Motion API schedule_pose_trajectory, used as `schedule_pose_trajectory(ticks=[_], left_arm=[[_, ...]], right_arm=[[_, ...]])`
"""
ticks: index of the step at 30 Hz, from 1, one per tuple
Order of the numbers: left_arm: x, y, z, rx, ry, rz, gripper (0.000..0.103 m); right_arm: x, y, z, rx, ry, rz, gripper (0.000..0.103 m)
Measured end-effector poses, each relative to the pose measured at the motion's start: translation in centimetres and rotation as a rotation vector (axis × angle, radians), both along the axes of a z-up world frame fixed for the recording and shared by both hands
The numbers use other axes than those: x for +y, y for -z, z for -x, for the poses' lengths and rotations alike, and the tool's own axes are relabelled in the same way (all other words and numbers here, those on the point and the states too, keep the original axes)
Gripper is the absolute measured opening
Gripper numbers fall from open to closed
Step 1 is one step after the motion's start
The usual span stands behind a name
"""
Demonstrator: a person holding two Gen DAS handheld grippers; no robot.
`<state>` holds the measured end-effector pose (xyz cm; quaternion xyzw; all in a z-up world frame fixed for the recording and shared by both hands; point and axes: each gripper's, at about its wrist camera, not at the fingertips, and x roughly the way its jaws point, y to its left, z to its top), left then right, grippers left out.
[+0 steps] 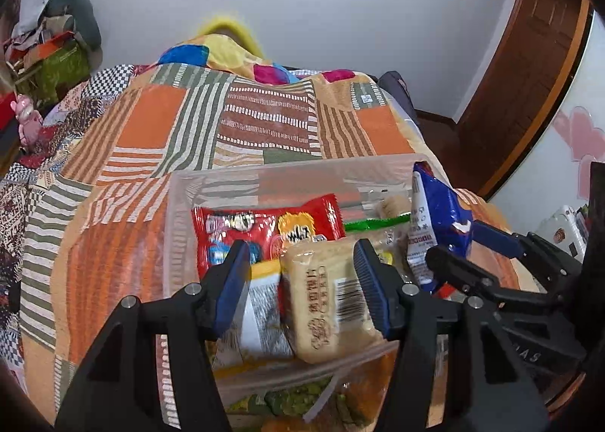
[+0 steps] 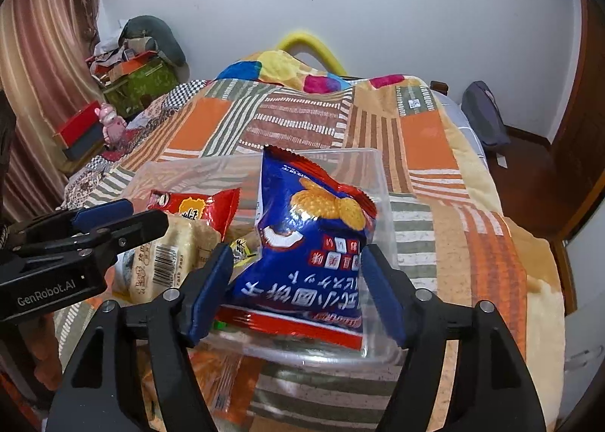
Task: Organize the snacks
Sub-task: 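Lower the cracker block and blue cookie bag into the clear box and release both, then grasp the green jelly cup with the left gripper while the right grasps the orange-ball bag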
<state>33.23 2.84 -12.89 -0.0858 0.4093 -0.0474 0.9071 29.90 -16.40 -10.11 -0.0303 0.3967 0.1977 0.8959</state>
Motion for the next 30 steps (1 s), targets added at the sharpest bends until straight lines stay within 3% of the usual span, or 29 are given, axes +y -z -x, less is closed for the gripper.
schedule_pose_trajectory(ticks=[11,17,23,30], left_arm=[[1.2,-3.8,5.0,-0.090,-0.017,-0.061,0.065],[2.2,-4.4,7.5,-0.097,-0.034,-0.079,0.065],[3.1,-3.5,9.6,-0.075,-0.041,-0.095,0.069],[3.8,0.1,11.5,-0.002,-0.025,-0.136,0.070]], right_arm=[[-0.7,-2.8,3.8,-0.066,-0.023,-0.029,0.070],[-0.8,-3.7,6.4,-0.090,-0.038,-0.040,0.071],[-0.6,-3.0,8.0,-0.070,-0.043,-0.033,0.071],[-0.3,-0.6,8.9,-0.003,-0.038,-0.017,0.071]])
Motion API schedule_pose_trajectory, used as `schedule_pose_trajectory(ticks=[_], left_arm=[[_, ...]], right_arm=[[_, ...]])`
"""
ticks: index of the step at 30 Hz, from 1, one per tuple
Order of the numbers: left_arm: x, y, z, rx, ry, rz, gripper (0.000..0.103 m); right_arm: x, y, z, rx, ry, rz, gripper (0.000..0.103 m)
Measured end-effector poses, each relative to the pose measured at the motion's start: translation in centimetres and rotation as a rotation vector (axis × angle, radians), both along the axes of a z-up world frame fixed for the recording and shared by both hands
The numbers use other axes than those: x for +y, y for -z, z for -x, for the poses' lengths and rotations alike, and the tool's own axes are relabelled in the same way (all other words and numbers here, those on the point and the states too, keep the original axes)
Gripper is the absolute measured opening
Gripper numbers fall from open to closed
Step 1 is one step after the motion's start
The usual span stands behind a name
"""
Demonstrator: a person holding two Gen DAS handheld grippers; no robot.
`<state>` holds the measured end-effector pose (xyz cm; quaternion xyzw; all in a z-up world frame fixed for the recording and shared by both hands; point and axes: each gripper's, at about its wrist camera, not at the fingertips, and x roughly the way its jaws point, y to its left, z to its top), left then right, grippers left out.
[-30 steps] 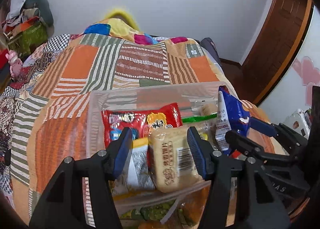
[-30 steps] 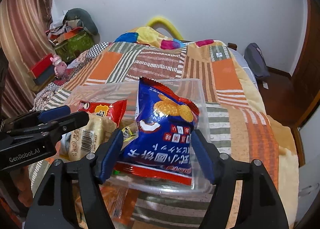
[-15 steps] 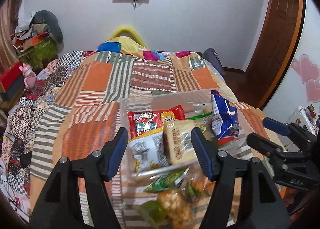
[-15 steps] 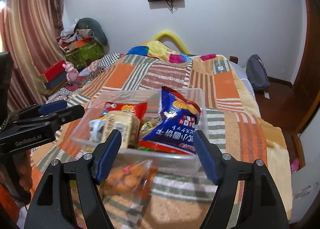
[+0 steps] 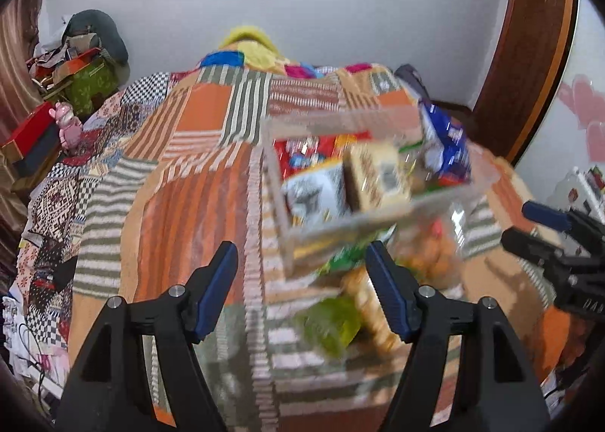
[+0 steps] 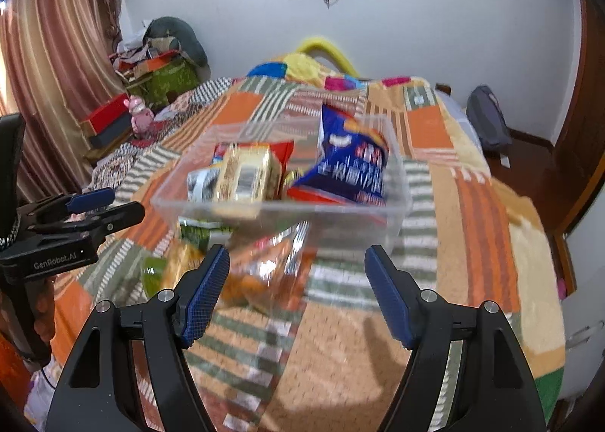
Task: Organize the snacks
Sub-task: 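Grasp the green jelly cup with the left gripper while the right grasps the orange-ball bag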
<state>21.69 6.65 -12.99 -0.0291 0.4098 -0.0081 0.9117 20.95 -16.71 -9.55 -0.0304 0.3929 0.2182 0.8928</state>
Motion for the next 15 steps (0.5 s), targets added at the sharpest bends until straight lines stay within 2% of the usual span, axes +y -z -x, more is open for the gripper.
schedule_pose_trajectory(ticks=[6,9,15], left_arm=[[0.7,4.2,1.2,0.097,0.028,0.007,0.070],[0.6,5.4,1.7,0.102,0.051,0.040,0.074],[-0.5,7.7,1.0,0.141,0.055,0.018,0.074]], right_arm=[[0.3,2.4,0.3,0.060,-0.005,0.030,0.071],[0.5,3.4,0.2,0.082,-0.010,0.045,0.071],[1.4,4.0,-0.2,0.111,-0.030,0.052,0.071]])
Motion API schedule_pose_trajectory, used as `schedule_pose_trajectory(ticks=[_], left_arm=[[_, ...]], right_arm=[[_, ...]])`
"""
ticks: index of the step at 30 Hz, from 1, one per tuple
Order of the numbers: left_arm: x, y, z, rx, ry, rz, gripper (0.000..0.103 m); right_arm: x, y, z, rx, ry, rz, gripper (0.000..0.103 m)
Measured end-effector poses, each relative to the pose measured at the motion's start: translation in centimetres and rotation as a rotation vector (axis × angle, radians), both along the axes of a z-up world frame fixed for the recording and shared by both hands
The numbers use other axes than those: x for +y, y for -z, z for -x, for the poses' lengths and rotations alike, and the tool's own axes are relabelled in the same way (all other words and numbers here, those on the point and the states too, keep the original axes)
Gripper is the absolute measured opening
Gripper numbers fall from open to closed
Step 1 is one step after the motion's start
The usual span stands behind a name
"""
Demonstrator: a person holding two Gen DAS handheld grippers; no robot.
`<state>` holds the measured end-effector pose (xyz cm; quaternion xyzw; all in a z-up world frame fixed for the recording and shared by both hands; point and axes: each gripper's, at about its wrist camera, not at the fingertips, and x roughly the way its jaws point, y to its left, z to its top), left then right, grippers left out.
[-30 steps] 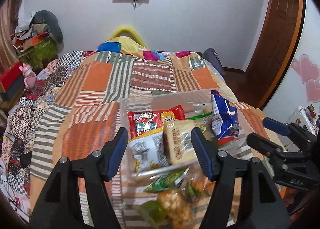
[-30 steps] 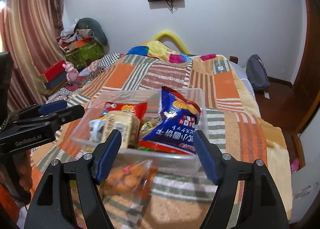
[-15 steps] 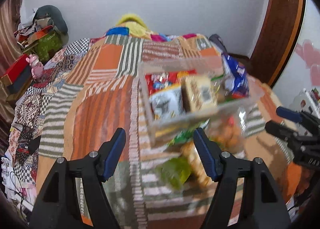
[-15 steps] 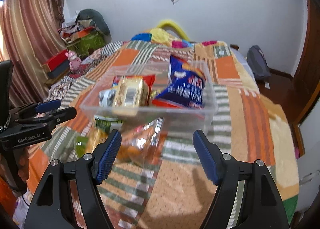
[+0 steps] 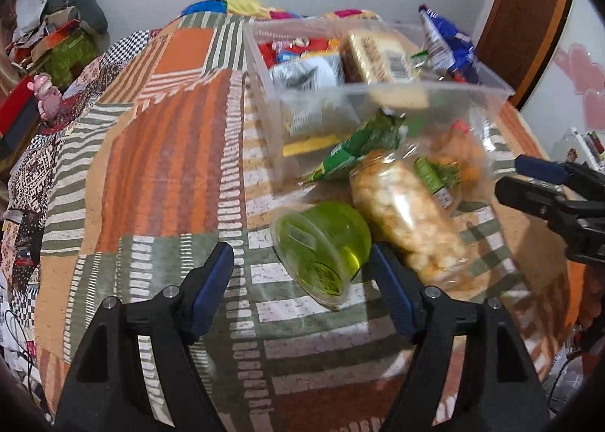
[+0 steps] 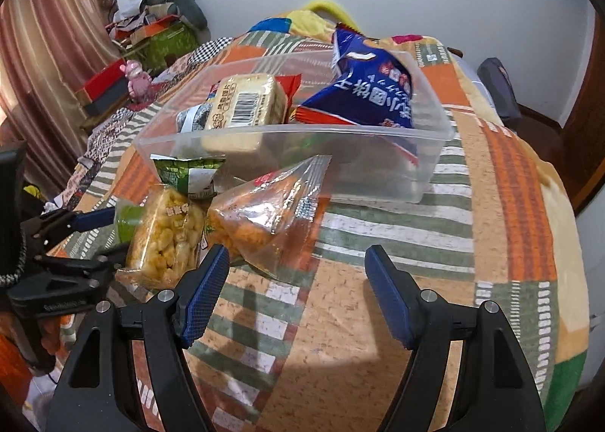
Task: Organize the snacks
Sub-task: 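Grasp the green jelly cup with the left gripper while the right grasps the orange-ball bag, then carry the jelly cup and orange-ball bag into the clear box and release both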
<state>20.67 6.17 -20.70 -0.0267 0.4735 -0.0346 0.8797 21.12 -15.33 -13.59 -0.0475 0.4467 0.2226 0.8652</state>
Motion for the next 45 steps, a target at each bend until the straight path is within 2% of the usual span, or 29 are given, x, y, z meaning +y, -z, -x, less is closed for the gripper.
schedule_pose_trajectory(ticks=[4,7,12,13,15,18,19,21,22,24,27,36,45], left_arm=[[0.3,1.0,-0.8,0.013,-0.022,0.033,0.074],[0.5,0.9,-1.0,-0.010,-0.030,0.049,0.074],[0.6,0.6,-1.8,-0.027,-0.032,0.059,0.074],[0.6,0.7,-2.1,-0.018,-0.028,0.072,0.073],[0.8,1.0,-2.5,-0.007,-0.016,0.105,0.058],[1.1,1.3,-2.5,-0.010,-0.012,0.128,0.056],[1.1,1.4,-2.5,-0.014,-0.012,0.127,0.056],[1.1,1.4,-2.3,-0.022,-0.020,0.124,0.056],[1.1,1.4,-2.2,-0.025,-0.021,0.117,0.056],[1.0,1.3,-1.8,-0.031,-0.028,0.097,0.056],[0.8,0.8,-1.0,-0.039,-0.033,0.080,0.056],[1.1,-2.7,0.6,-0.098,-0.047,0.068,0.056],[1.0,-7.2,0.5,-0.177,-0.058,0.067,0.056]], right_arm=[[0.9,0.3,-0.4,0.011,-0.022,0.006,0.072],[1.4,0.6,-0.8,0.016,-0.030,0.006,0.081],[2.3,1.4,-1.6,0.040,-0.044,-0.001,0.082],[2.4,1.6,-1.8,0.051,-0.047,-0.007,0.082],[2.9,1.9,-1.9,0.061,-0.049,-0.006,0.082],[3.4,2.5,-2.1,0.062,-0.042,0.014,0.082],[3.4,2.5,-2.1,0.059,-0.038,0.019,0.081],[3.2,2.4,-2.1,0.058,-0.041,0.010,0.068],[3.1,2.3,-2.0,0.058,-0.046,0.002,0.066],[2.7,2.1,-1.9,0.054,-0.049,-0.016,0.056],[2.2,1.7,-1.7,0.049,-0.046,-0.032,0.052],[0.4,0.2,-0.6,0.017,-0.016,-0.059,0.049],[-1.0,-3.5,-0.1,-0.083,0.013,-0.094,0.049]])
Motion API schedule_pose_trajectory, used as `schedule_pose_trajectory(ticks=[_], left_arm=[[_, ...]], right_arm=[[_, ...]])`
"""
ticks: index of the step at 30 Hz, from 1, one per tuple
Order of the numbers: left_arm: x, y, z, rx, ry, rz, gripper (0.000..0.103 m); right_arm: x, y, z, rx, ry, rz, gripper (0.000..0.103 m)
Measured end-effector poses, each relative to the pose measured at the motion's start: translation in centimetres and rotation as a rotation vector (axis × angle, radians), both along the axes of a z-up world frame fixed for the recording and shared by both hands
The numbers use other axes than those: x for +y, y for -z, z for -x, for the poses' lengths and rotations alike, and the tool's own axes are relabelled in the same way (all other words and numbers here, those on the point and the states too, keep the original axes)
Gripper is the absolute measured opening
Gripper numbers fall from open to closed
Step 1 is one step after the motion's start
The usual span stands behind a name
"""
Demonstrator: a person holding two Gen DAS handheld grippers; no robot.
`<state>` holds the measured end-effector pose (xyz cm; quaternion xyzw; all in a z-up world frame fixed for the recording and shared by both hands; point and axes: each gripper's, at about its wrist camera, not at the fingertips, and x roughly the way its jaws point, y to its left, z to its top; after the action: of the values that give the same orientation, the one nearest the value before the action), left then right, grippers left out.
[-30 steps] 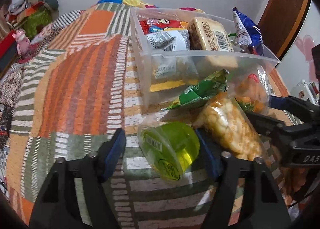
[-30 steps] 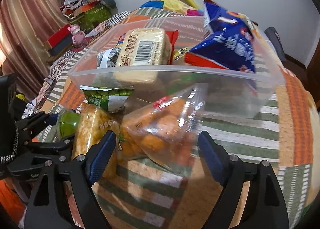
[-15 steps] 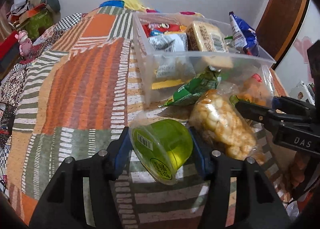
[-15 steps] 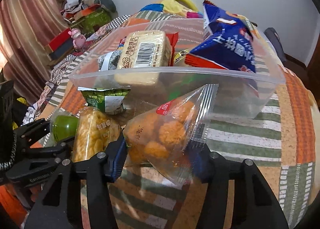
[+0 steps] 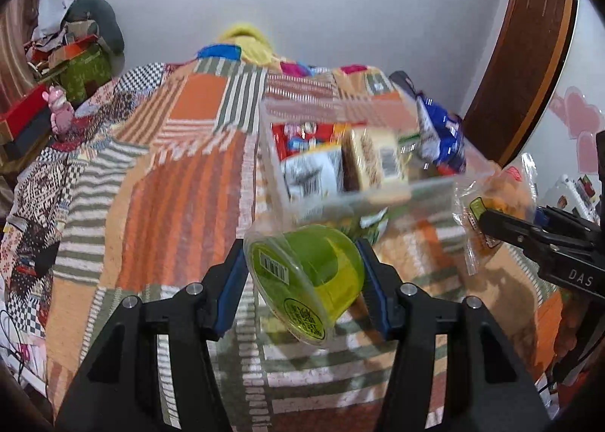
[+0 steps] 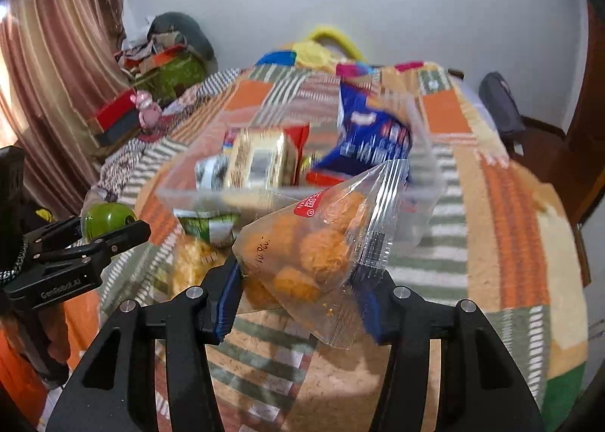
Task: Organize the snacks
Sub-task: 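Carry the jelly cup and orange-ball bag into the clear box and release both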
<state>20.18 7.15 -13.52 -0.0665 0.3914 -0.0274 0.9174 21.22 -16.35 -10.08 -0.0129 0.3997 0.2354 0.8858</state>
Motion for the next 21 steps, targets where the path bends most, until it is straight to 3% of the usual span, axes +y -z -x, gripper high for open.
schedule_pose_trajectory(ticks=[12,21], left_arm=[[-0.5,-4.7,-3.7,-0.103,0.007,-0.010,0.056],[-1.1,-5.2,-7.2,-0.119,0.015,-0.020,0.056]], right_arm=[[0.7,-3.8,-2.5,-0.111,0.022,-0.047,0.049],[2.2,-4.4,-5.4,-0.141,0.027,-0.049,0.050]])
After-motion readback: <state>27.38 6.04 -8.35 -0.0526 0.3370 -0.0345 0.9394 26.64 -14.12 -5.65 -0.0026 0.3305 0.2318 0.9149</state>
